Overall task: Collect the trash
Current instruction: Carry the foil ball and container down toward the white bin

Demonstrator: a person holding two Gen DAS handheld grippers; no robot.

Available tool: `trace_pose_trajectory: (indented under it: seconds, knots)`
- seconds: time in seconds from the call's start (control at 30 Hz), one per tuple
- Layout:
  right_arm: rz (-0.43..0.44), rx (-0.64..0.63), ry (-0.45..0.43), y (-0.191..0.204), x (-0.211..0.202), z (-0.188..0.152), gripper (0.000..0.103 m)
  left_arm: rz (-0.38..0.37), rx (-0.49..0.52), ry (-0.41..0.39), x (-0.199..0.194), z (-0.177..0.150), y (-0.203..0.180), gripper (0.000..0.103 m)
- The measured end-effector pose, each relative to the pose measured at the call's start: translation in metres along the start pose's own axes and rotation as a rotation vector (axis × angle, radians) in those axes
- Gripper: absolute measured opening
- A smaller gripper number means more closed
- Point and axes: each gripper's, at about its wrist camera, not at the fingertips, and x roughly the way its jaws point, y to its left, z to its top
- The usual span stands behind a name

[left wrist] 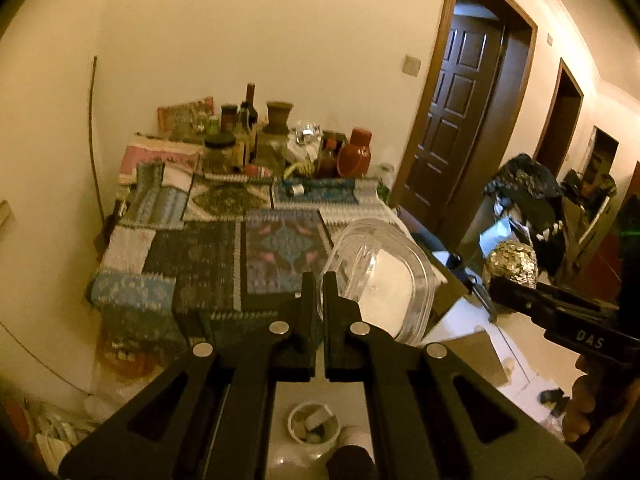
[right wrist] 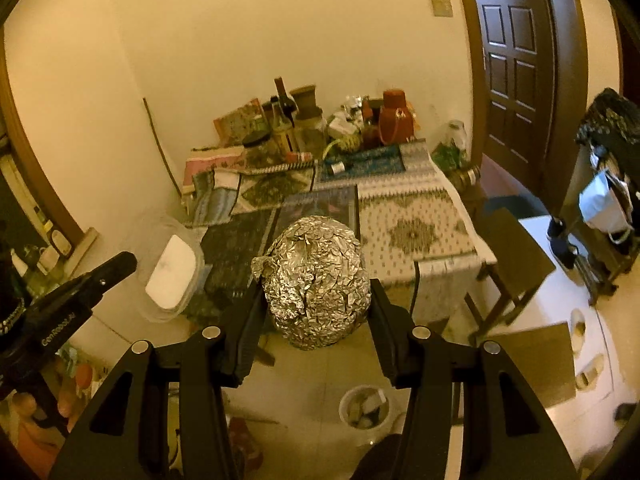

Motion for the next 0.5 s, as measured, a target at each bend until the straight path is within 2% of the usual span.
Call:
trace_pose_trajectory:
  seconds: [0.23,0.5]
  knots:
    - [-0.014,-0.004,0.078,-0.001,0.008,-0.024,0.046,0.000,-0.024,0.081,0.014,-0.026,0.002,0.001]
    - [0.017,-0.012,0.212,-0.025,0.066,-0.058,0.046,0.047,-0.046,0.203,0.069,-0.069,0.000,0.001]
